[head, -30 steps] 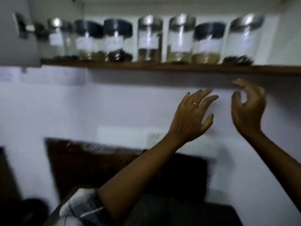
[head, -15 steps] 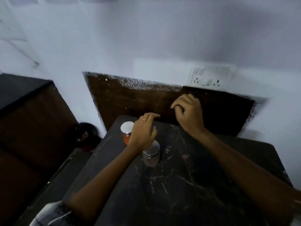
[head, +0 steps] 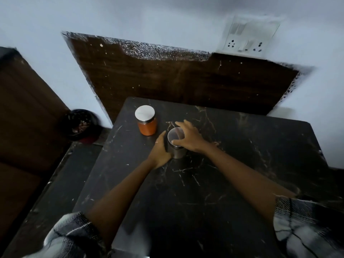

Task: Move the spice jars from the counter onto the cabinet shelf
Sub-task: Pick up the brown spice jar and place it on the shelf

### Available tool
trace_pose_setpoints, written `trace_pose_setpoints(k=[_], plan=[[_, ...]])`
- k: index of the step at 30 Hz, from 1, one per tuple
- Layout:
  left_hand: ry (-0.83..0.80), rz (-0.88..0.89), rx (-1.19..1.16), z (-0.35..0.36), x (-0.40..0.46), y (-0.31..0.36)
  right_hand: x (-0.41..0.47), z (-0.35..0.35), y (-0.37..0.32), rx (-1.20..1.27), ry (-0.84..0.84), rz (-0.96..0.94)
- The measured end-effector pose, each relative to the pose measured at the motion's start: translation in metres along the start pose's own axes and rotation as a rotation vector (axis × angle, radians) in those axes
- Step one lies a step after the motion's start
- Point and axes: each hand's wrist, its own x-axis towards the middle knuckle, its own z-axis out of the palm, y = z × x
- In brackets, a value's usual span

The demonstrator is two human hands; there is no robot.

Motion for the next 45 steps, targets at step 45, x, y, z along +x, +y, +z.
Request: trace_pose_setpoints(k=[45], plan=[[-0.199,0.571,-0.402,0.061,-0.019,0.296,-0.151,-0.289,-0.017,-0.119,0.516,-0.138]])
